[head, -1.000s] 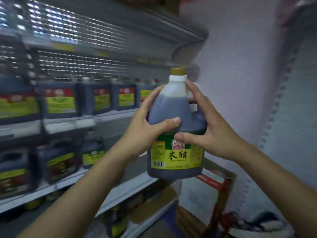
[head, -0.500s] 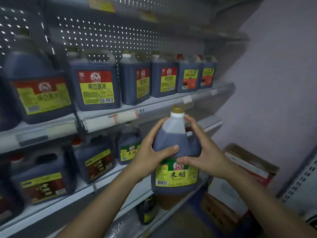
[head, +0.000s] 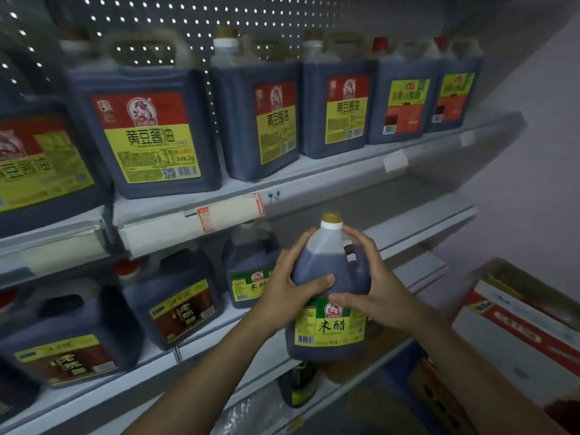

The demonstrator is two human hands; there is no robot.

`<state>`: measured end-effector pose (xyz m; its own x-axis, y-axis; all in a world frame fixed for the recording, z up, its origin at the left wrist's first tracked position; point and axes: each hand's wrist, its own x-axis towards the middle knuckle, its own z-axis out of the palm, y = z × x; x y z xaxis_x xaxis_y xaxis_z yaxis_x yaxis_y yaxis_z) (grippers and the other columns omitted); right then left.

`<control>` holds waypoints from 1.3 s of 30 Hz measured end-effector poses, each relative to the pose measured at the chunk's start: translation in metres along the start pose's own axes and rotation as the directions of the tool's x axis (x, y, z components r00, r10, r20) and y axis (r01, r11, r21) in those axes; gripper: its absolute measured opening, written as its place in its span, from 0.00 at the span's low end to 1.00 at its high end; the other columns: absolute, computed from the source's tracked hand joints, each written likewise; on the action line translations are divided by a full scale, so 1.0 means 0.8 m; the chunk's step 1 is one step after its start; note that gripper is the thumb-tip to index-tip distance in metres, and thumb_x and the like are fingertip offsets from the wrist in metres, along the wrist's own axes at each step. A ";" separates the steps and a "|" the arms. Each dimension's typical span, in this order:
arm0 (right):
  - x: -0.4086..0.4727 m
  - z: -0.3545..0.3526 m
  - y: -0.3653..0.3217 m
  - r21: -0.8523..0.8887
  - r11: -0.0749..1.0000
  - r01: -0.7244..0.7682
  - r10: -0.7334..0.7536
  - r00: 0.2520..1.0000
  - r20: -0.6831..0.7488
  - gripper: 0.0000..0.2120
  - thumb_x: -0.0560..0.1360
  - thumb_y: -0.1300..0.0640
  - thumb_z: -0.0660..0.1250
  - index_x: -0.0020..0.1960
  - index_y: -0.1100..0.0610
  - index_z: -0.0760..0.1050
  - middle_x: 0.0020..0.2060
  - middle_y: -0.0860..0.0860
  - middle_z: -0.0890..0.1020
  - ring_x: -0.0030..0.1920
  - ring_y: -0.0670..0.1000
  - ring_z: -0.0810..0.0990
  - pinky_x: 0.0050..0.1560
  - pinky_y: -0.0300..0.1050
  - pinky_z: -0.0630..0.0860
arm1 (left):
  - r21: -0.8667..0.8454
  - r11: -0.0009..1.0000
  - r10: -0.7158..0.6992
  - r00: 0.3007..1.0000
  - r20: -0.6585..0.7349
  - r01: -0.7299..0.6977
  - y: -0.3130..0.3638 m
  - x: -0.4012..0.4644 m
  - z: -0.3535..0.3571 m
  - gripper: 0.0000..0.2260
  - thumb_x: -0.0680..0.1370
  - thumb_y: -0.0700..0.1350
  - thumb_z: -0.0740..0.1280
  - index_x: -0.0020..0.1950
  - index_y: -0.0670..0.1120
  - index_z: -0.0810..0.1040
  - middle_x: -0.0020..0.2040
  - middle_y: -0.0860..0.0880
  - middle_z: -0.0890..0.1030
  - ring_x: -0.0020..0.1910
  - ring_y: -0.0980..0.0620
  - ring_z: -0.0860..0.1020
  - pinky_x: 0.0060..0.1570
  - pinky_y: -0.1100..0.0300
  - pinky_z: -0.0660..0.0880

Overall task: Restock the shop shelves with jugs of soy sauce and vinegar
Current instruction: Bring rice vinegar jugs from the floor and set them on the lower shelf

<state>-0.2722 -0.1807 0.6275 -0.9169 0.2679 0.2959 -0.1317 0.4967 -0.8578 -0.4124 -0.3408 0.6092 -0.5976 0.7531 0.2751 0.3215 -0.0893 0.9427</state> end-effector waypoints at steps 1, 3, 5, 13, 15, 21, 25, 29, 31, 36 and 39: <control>0.013 -0.008 0.018 0.011 1.000 -0.004 0.004 1.000 0.013 0.48 0.71 0.60 0.81 0.79 0.39 0.57 0.73 0.36 0.68 0.69 0.46 0.77 0.59 0.51 0.83 | -0.008 1.000 -0.016 1.000 -0.002 0.016 -0.012 0.015 0.005 0.36 0.75 0.49 0.78 0.77 0.64 0.65 0.72 0.55 0.73 0.68 0.58 0.76 0.60 0.57 0.80; 0.040 -0.024 0.052 0.006 1.000 -0.007 0.006 0.999 0.049 0.48 0.71 0.60 0.81 0.79 0.39 0.57 0.72 0.36 0.69 0.69 0.44 0.76 0.60 0.49 0.82 | -0.050 0.997 -0.056 0.998 -0.007 0.055 -0.032 0.045 0.015 0.35 0.75 0.47 0.78 0.77 0.63 0.66 0.72 0.54 0.73 0.68 0.55 0.77 0.60 0.55 0.80; 0.068 -0.034 0.082 -0.006 0.999 -0.032 0.033 0.997 0.076 0.48 0.70 0.58 0.82 0.79 0.39 0.57 0.72 0.39 0.70 0.69 0.46 0.76 0.60 0.52 0.82 | -0.053 0.993 -0.102 0.995 -0.017 0.101 -0.046 0.069 0.019 0.35 0.75 0.48 0.78 0.77 0.64 0.66 0.72 0.54 0.73 0.68 0.53 0.78 0.60 0.51 0.80; 0.178 -0.073 0.163 -0.123 0.990 0.067 -0.038 0.973 0.226 0.50 0.70 0.51 0.81 0.73 0.23 0.50 0.73 0.37 0.64 0.69 0.36 0.70 0.65 0.41 0.77 | -0.097 0.978 -0.201 0.950 -0.239 0.183 -0.097 0.154 0.037 0.28 0.72 0.45 0.80 0.70 0.56 0.75 0.68 0.46 0.80 0.65 0.47 0.81 0.62 0.43 0.79; 0.194 -0.072 0.180 -0.137 0.987 0.078 -0.048 0.975 0.215 0.49 0.70 0.49 0.81 0.75 0.26 0.50 0.73 0.37 0.63 0.68 0.34 0.69 0.65 0.41 0.76 | -0.072 0.983 -0.180 0.947 -0.268 0.166 -0.105 0.166 0.039 0.33 0.72 0.47 0.81 0.74 0.59 0.72 0.71 0.49 0.79 0.69 0.46 0.78 0.66 0.43 0.76; 0.221 -0.062 0.224 -0.119 0.987 0.103 -0.074 0.971 0.225 0.48 0.69 0.47 0.81 0.76 0.30 0.52 0.74 0.40 0.63 0.73 0.48 0.68 0.68 0.51 0.76 | -0.043 0.978 -0.206 0.929 -0.309 0.203 -0.123 0.180 0.045 0.24 0.75 0.43 0.77 0.63 0.69 0.78 0.64 0.49 0.83 0.64 0.47 0.81 0.65 0.42 0.77; 0.230 -0.062 0.238 -0.076 0.991 0.112 -0.090 0.965 0.246 0.53 0.69 0.50 0.82 0.70 0.18 0.47 0.75 0.42 0.64 0.71 0.47 0.69 0.64 0.47 0.77 | 0.041 0.973 -0.197 0.914 -0.353 0.226 -0.129 0.186 0.049 0.31 0.76 0.45 0.76 0.76 0.58 0.69 0.68 0.49 0.80 0.67 0.48 0.80 0.66 0.44 0.77; 0.242 -0.068 0.245 -0.141 0.975 0.170 -0.122 0.946 0.299 0.55 0.68 0.49 0.83 0.75 0.22 0.46 0.77 0.43 0.62 0.72 0.46 0.68 0.67 0.45 0.74 | 0.205 0.952 -0.111 0.882 -0.458 0.226 -0.126 0.185 0.062 0.31 0.77 0.43 0.75 0.75 0.61 0.68 0.70 0.56 0.77 0.68 0.57 0.77 0.67 0.53 0.76; 0.247 -0.067 0.245 -0.152 0.968 0.201 -0.144 0.935 0.323 0.56 0.69 0.51 0.82 0.76 0.24 0.45 0.77 0.43 0.62 0.72 0.45 0.69 0.68 0.43 0.73 | 0.277 0.930 -0.060 0.845 -0.531 0.241 -0.129 0.181 0.072 0.30 0.76 0.47 0.76 0.74 0.63 0.68 0.68 0.59 0.77 0.68 0.60 0.75 0.68 0.53 0.75; 0.259 -0.055 0.243 -0.046 0.978 0.205 -0.171 0.907 0.385 0.54 0.74 0.59 0.79 0.76 0.24 0.44 0.74 0.42 0.63 0.67 0.24 0.63 0.64 0.23 0.67 | 0.341 0.888 -0.010 0.756 -0.655 0.308 -0.132 0.176 0.082 0.32 0.75 0.51 0.75 0.77 0.56 0.68 0.66 0.53 0.76 0.66 0.54 0.75 0.66 0.50 0.75; 0.266 -0.050 0.245 -0.013 0.981 0.193 -0.172 0.900 0.400 0.54 0.74 0.57 0.79 0.78 0.26 0.45 0.74 0.43 0.63 0.72 0.34 0.66 0.67 0.32 0.72 | 0.348 0.887 0.003 0.750 -0.661 0.303 -0.130 0.172 0.079 0.33 0.75 0.47 0.75 0.78 0.55 0.67 0.64 0.54 0.76 0.66 0.57 0.75 0.66 0.51 0.75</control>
<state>-0.4777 0.0067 0.5390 -0.9534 -0.1749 0.2460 -0.3018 0.5497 -0.7789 -0.4811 -0.1867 0.5370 -0.9331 0.1342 0.3337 0.3595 0.3760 0.8541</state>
